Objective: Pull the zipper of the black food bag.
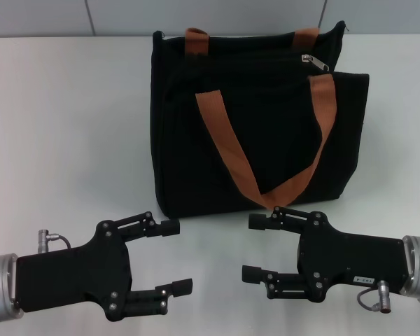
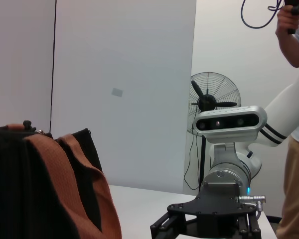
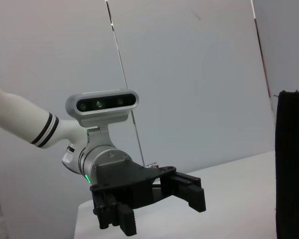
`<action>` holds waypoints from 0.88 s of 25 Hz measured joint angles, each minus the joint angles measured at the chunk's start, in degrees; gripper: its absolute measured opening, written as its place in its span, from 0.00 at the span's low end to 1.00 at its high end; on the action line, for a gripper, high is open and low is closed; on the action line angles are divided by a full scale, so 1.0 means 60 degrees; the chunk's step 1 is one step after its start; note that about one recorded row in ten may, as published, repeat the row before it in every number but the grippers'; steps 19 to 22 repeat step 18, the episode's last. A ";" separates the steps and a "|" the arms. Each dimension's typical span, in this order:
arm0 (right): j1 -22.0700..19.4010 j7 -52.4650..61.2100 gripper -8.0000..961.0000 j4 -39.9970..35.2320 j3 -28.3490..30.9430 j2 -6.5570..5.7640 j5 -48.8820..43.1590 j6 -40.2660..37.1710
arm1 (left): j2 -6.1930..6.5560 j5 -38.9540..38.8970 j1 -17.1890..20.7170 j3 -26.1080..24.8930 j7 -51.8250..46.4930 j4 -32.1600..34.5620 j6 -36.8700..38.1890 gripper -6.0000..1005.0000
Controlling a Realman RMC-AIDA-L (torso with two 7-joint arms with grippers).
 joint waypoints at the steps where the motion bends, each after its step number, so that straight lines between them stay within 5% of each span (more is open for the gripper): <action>1: -0.0003 -0.0002 0.82 0.0000 0.0000 0.0001 0.0001 -0.0001 | -0.0003 0.0001 0.0000 -0.0001 0.0000 -0.0002 -0.0003 0.78; 22: -0.0005 -0.0006 0.82 0.0110 0.0040 0.0015 0.0029 0.0050 | -0.0038 0.0012 0.0013 0.0007 -0.0004 -0.0010 -0.0090 0.78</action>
